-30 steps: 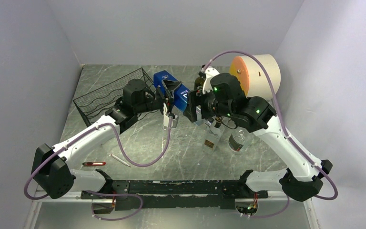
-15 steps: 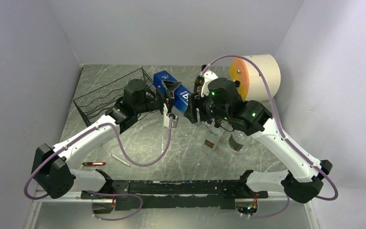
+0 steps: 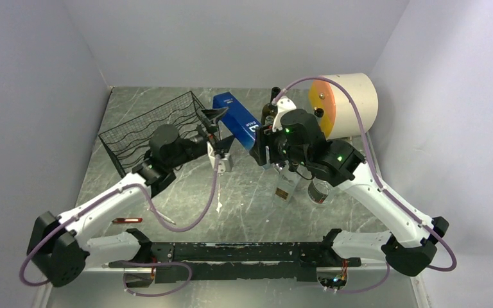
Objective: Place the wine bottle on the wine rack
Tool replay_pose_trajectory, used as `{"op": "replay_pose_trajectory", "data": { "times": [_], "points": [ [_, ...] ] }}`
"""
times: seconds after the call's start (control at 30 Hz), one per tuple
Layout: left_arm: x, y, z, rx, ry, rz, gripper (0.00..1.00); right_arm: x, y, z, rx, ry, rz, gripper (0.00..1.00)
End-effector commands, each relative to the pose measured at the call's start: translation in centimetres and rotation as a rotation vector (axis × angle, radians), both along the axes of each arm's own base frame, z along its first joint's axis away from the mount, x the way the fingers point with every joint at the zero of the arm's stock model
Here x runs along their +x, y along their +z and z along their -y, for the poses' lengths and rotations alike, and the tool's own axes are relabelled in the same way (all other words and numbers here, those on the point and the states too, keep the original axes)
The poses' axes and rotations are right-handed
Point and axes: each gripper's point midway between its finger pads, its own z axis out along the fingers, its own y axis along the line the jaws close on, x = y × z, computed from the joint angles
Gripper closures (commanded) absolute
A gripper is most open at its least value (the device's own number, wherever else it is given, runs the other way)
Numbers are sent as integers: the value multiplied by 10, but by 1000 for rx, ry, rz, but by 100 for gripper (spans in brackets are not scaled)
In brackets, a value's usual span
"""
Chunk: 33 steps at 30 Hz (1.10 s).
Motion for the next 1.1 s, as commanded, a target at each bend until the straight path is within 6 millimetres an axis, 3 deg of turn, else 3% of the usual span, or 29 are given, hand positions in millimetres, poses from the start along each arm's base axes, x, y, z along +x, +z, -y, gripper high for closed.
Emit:
{"op": "replay_pose_trajectory", "data": {
  "times": [0.0, 0.2, 0.3, 0.37, 0.63, 1.07],
  "points": [
    [-28, 52, -21, -318, -8, -57, 1, 23, 52, 1, 135, -82, 178, 100],
    [-45, 42, -37, -507, 19, -417, 1, 16, 28, -11, 110, 1, 132, 100],
    [-31, 52, -66, -772, 219, -694, 1, 7, 13, -18, 77, 78, 96, 100],
    [-30, 52, -79, -772, 334, -781, 1, -1, 2, -22, 44, 145, 63, 100],
    [-41, 48, -106, -783, 527, -946, 1, -19, -28, -36, -25, 303, -41, 100],
    [-23, 46, -126, -869, 702, -939, 1, 2, -56, -80, -64, 391, -86, 100]
  ]
}}
